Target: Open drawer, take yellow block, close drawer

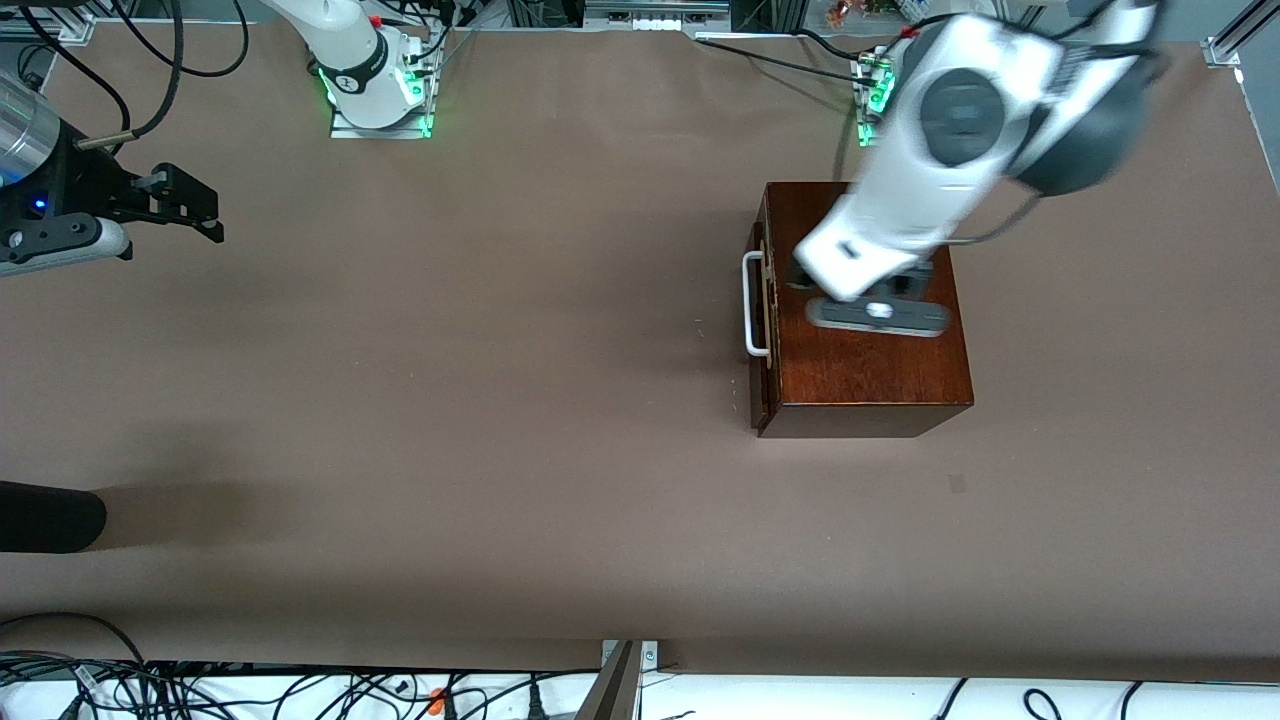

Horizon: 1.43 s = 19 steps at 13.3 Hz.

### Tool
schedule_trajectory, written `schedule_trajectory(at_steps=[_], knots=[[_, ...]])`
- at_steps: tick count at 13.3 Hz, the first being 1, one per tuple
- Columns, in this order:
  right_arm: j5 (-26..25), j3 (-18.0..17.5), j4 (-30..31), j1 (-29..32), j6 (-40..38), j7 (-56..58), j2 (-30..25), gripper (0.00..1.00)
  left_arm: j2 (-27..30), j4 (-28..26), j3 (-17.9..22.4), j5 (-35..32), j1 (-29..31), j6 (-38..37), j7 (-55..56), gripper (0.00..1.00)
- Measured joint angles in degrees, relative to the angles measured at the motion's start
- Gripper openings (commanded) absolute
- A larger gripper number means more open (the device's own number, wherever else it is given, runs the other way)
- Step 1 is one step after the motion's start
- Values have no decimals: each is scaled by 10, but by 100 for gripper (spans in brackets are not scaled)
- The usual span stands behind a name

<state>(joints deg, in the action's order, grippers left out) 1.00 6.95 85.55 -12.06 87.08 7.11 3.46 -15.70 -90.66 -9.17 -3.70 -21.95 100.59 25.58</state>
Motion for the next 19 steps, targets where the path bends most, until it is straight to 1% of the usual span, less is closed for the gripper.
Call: schedule_trajectory(at_steps=[2,5,8,15,19], knots=[[0,0,0,0,2,0,0,100,-37,1,-1,-32,-53,12,50,100],[0,0,0,0,3,0,0,100,-85,1,0,-60,-91,28,101,100],[0,0,0,-2,3,0,0,100,-107,1,0,-93,-102,29,114,100],[0,0,0,-2,3,0,0,100,-118,1,3,-122,-122,27,133,100],[0,0,0,-2,4,0,0,100,-141,0,2,-127,-140,30,151,100]])
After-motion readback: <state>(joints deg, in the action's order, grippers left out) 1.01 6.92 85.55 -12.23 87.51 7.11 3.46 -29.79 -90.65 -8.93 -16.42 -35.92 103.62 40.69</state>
